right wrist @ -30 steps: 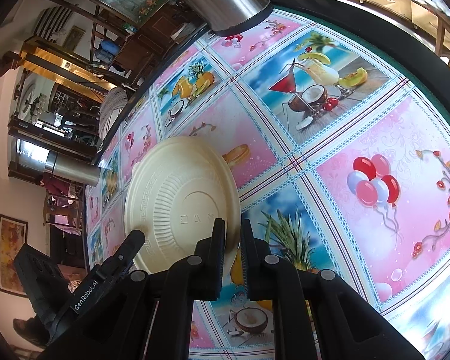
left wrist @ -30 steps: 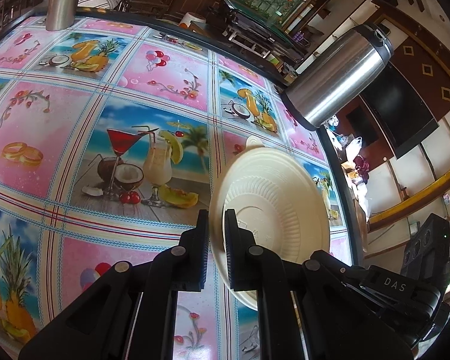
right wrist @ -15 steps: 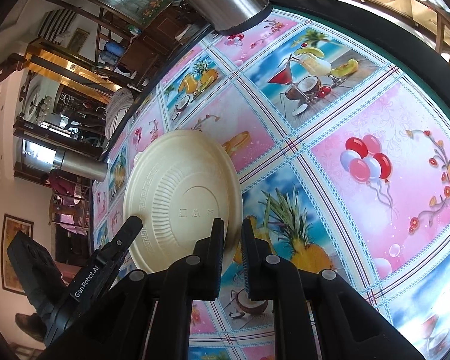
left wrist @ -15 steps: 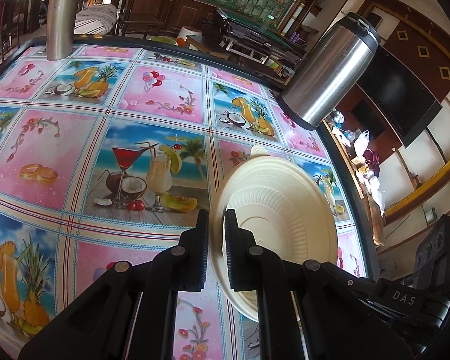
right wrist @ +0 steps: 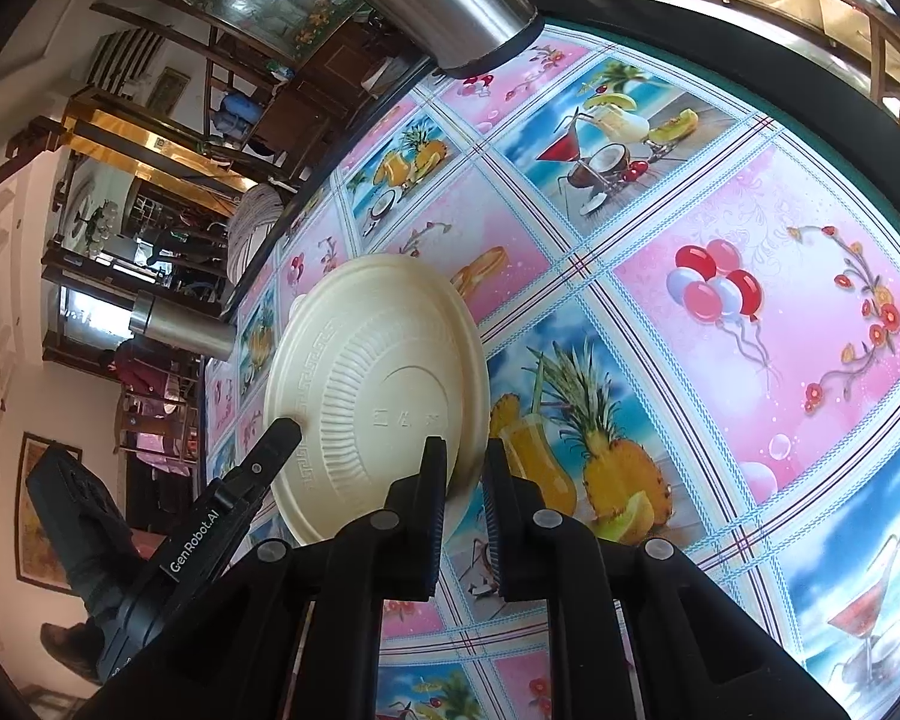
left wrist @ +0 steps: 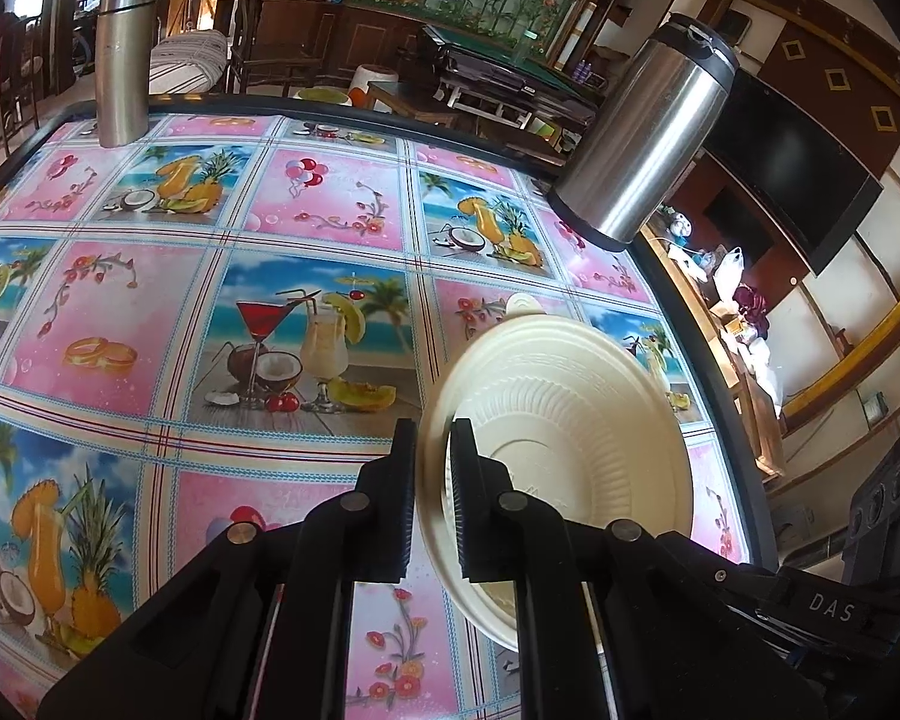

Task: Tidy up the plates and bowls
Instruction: 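Carry the basket with both grippers toward the red plate stack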

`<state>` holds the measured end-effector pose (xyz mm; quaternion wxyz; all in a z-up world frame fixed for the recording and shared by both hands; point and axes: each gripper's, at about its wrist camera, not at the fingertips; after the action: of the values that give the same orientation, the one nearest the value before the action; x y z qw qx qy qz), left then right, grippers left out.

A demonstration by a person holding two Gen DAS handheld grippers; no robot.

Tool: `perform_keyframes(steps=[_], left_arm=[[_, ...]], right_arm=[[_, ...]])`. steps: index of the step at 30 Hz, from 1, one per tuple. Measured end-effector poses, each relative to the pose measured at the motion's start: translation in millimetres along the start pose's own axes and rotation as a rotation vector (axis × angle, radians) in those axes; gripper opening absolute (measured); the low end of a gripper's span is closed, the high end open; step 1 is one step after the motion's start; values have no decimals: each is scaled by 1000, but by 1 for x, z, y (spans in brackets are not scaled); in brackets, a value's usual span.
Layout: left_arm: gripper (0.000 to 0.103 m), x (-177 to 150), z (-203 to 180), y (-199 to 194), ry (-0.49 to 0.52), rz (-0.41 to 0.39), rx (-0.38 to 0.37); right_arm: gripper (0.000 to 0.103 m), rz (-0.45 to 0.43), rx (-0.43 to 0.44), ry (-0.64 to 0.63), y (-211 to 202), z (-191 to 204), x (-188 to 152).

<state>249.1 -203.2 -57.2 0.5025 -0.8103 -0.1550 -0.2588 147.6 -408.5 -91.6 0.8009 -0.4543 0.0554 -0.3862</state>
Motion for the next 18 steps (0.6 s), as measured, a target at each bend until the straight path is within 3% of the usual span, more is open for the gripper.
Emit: perform_keyframes(steps=[18], left_arm=[[8, -47, 54, -69, -55, -35, 71]], right_arm=[[13, 42, 67, -63, -13, 36, -66]])
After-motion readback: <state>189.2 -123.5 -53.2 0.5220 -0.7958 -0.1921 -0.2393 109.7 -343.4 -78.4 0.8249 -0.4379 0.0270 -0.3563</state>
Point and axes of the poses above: each gripper's, at about its wrist camera, not at the fingertips, and y roughly the way its jaws point, z to its left, x to its top, and after that the axes turned 2 degrees about -x, right-handed
